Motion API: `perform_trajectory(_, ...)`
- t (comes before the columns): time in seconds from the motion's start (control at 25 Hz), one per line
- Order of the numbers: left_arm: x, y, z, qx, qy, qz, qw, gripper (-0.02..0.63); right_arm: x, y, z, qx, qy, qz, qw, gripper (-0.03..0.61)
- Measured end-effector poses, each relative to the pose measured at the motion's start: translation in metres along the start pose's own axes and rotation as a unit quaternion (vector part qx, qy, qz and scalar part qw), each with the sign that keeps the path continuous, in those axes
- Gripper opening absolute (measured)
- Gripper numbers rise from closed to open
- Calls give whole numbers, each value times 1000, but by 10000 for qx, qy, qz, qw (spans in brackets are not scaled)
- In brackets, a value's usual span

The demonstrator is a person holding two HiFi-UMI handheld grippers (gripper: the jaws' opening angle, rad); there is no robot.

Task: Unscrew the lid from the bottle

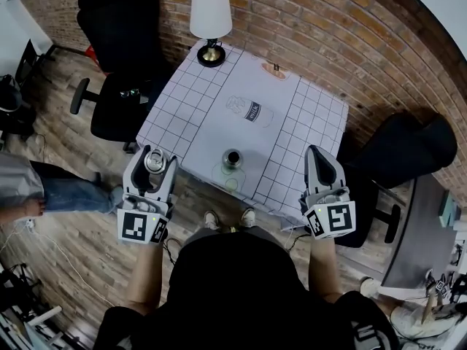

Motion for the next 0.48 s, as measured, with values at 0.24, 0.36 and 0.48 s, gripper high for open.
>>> perform_trajectory(0.24,1,0,2,28,3,-34,10000,270,2,1,-2,-55,19,-18,10000,13)
perform_trajectory(0.36,1,1,2,43,3,-33,10000,270,3,2,-2,-56,17,-30,10000,13)
perform_trajectory(0.48,2,1,5,58,2,-32,10000,270,4,1,-2,-58,-12,-28,10000,12)
Point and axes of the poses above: the fingertips, and each gripper's own axes: y forward along the fingers, z to its right, x out of its underside, the point moved 7 cm from there along -y, backward along the fingers, and after that the axes turned 7 degrees about y, right-handed, at the moved point
